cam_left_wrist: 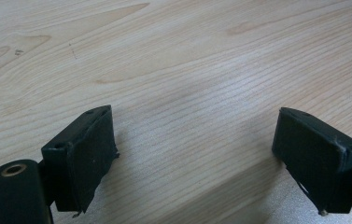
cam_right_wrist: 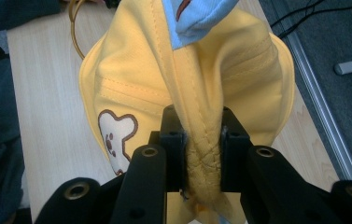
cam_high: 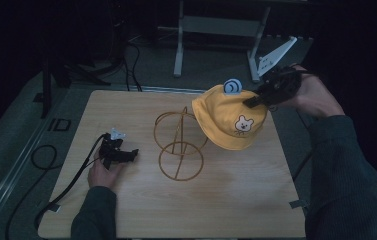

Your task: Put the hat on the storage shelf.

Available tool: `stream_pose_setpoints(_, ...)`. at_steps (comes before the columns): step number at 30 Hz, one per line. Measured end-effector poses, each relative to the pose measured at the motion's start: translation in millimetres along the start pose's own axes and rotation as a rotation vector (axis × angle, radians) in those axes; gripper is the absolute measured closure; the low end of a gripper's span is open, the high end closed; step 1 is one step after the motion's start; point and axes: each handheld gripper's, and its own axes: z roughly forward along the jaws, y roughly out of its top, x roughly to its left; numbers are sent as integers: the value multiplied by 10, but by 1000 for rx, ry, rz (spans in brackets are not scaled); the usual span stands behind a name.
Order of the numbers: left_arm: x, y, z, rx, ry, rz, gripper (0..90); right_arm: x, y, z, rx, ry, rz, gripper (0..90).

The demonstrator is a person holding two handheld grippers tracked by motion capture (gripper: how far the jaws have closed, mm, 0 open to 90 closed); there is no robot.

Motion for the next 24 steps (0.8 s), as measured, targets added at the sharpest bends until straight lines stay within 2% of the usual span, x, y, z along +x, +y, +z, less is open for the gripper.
stream_pose_setpoints(24, 0, 0, 0, 1, 0, 0, 131, 62, 287, 99, -28, 15, -42, 765)
